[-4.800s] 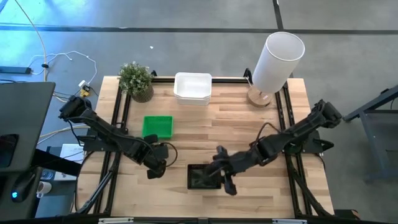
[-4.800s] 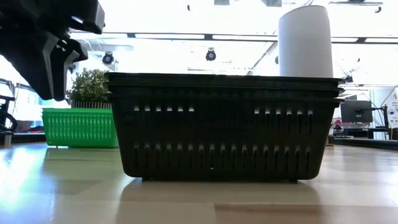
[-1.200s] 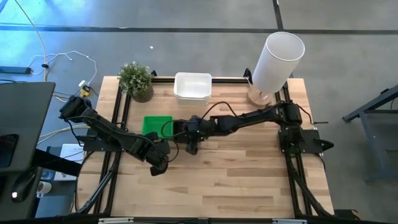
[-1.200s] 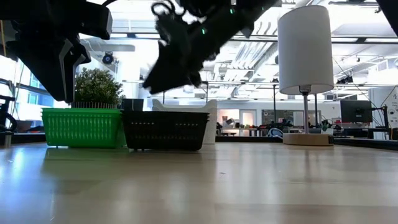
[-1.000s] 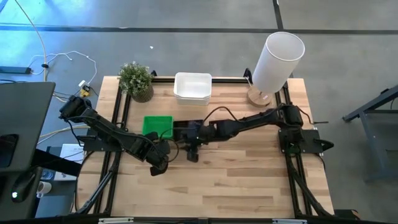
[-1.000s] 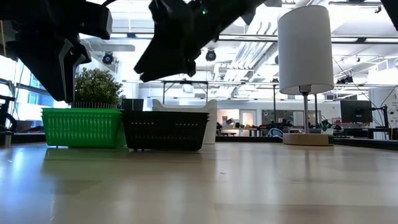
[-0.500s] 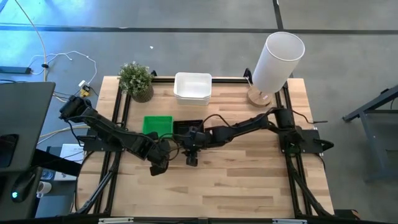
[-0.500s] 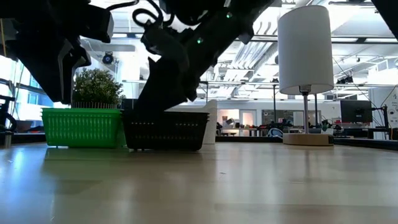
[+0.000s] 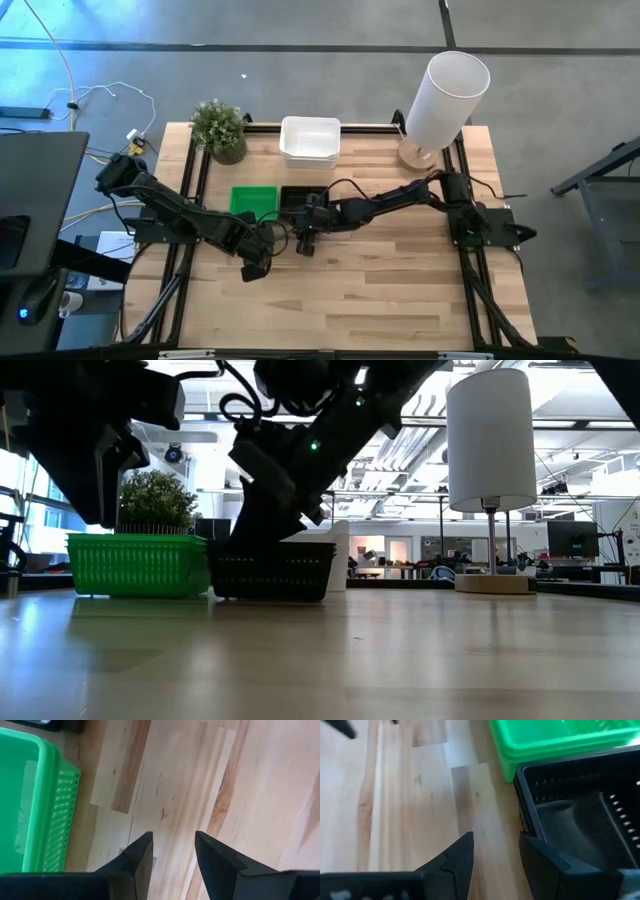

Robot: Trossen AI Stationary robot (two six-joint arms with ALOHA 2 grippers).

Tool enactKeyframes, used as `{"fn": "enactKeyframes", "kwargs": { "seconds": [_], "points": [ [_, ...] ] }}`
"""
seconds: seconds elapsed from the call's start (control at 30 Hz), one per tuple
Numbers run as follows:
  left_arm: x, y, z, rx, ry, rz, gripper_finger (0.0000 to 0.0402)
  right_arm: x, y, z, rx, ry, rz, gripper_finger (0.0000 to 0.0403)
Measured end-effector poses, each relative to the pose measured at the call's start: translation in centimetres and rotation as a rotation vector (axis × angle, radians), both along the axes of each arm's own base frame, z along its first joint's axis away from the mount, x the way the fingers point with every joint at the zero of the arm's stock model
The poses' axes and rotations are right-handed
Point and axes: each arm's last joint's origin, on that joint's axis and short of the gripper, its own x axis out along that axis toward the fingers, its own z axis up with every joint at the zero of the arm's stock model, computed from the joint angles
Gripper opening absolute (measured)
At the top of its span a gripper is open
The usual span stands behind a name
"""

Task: Stack baskets by color
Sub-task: Move the stacked black bins to the middle left of the table, then return to Home Position

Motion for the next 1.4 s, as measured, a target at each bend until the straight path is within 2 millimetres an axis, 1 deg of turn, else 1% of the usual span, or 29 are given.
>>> {"fn": "enactKeyframes", "kwargs": {
  "seconds": [0.13,0.3,0.37,0.43,0.6,0.73,0.87,0.93,1.0,1.07,1.17,1.27,1.33,1.4],
  "points": [
    [0.0,-0.1,0.0,-0.010,0.007,-0.040,0.0133,0.1,-0.7,0.0,0.023,-0.005,-0.013,0.0147],
    [0.3,-0.1,0.1,-0.005,-0.014,-0.100,0.0133,-0.2,-0.7,0.5,-0.006,0.020,0.027,0.0147],
    [0.4,-0.2,0.1,-0.003,-0.032,-0.119,0.0133,-1.0,-0.7,1.4,-0.017,0.056,0.030,0.0147],
    [0.7,-0.3,0.2,-0.008,-0.062,-0.136,0.0133,-1.5,-0.7,2.7,-0.030,0.058,0.040,0.0147],
    [1.2,-0.8,0.3,-0.006,-0.126,-0.192,0.0133,-2.7,-0.2,5.1,-0.076,0.070,0.095,0.0147],
    [2.0,-1.0,0.6,0.008,-0.208,-0.243,0.0133,-4.0,0.2,7.1,-0.078,0.090,0.120,0.0147],
    [2.7,-1.3,1.0,0.006,-0.282,-0.361,0.0133,-5.4,0.3,9.0,-0.131,0.096,0.161,0.0147],
    [3.0,-1.2,1.1,-0.007,-0.314,-0.405,0.0133,-6.1,0.2,9.9,-0.155,0.083,0.152,0.0147],
    [3.3,-0.9,1.1,-0.027,-0.339,-0.427,0.0133,-7.0,-0.2,10.6,-0.188,0.083,0.120,0.0147],
    [3.3,-0.5,0.6,-0.051,-0.363,-0.432,0.0133,-8.3,-0.6,11.2,-0.235,0.084,0.079,0.0147],
    [2.9,0.3,-0.4,-0.102,-0.406,-0.413,0.0133,-10.7,-1.1,11.8,-0.263,0.059,0.029,0.0147],
    [1.7,1.1,-1.0,-0.135,-0.446,-0.386,0.0133,-13.2,-1.2,12.1,-0.249,-0.018,0.016,0.0147],
    [1.1,1.5,-0.9,-0.134,-0.509,-0.366,0.0133,-15.0,-1.4,12.2,-0.228,-0.082,0.005,0.0147],
    [-0.1,2.1,-0.8,-0.131,-0.545,-0.349,0.0133,-16.7,-1.6,12.3,-0.213,-0.149,-0.009,0.0147]
  ]
}}
